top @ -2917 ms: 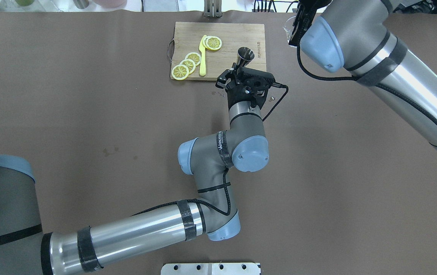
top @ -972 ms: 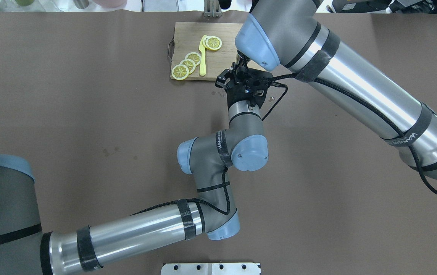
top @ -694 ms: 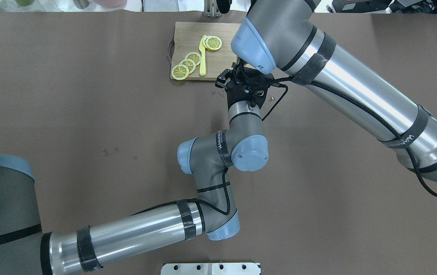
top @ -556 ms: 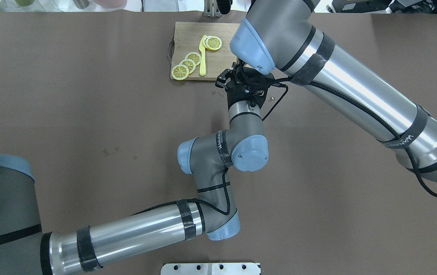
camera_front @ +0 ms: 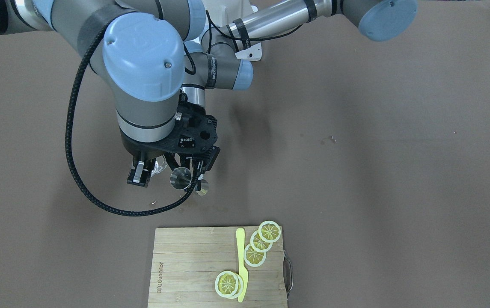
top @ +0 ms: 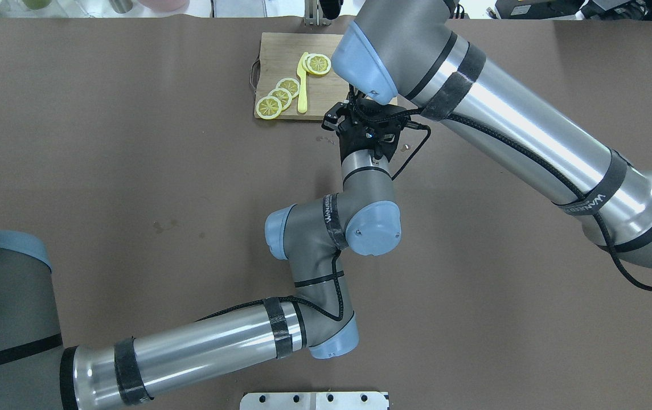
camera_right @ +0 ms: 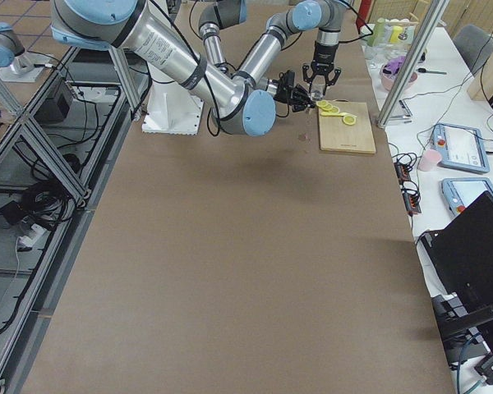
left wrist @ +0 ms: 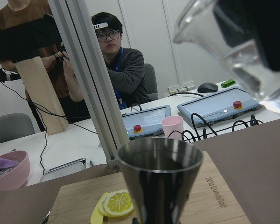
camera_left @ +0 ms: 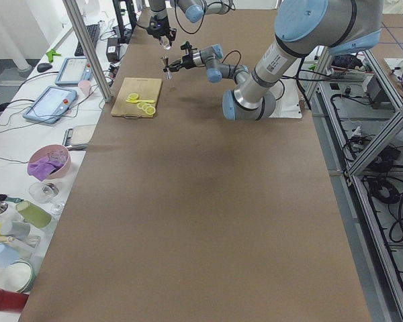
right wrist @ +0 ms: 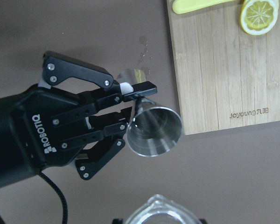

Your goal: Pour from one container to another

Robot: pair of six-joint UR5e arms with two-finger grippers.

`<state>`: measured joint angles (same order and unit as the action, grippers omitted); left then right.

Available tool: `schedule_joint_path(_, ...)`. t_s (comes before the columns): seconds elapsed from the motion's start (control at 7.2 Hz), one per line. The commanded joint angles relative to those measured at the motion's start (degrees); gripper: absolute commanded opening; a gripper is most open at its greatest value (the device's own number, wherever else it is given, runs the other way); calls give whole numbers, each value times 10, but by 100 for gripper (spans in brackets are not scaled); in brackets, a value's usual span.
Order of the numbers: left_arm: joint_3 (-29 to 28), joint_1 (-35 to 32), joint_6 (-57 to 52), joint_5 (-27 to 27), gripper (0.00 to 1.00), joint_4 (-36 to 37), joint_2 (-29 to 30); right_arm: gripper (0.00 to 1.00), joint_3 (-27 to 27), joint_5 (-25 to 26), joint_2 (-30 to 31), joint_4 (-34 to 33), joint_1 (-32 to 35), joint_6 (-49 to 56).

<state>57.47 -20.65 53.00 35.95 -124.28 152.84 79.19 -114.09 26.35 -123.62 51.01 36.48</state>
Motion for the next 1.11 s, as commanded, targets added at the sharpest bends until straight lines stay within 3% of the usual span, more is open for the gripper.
schedule_joint_path(0.0,0,0,0,0,0,0,0,0,-24,2,-16,0,0,0)
schedule_joint_path(0.97,0,0,0,1,0,0,0,0,-43,38,-32,-23,-12,1)
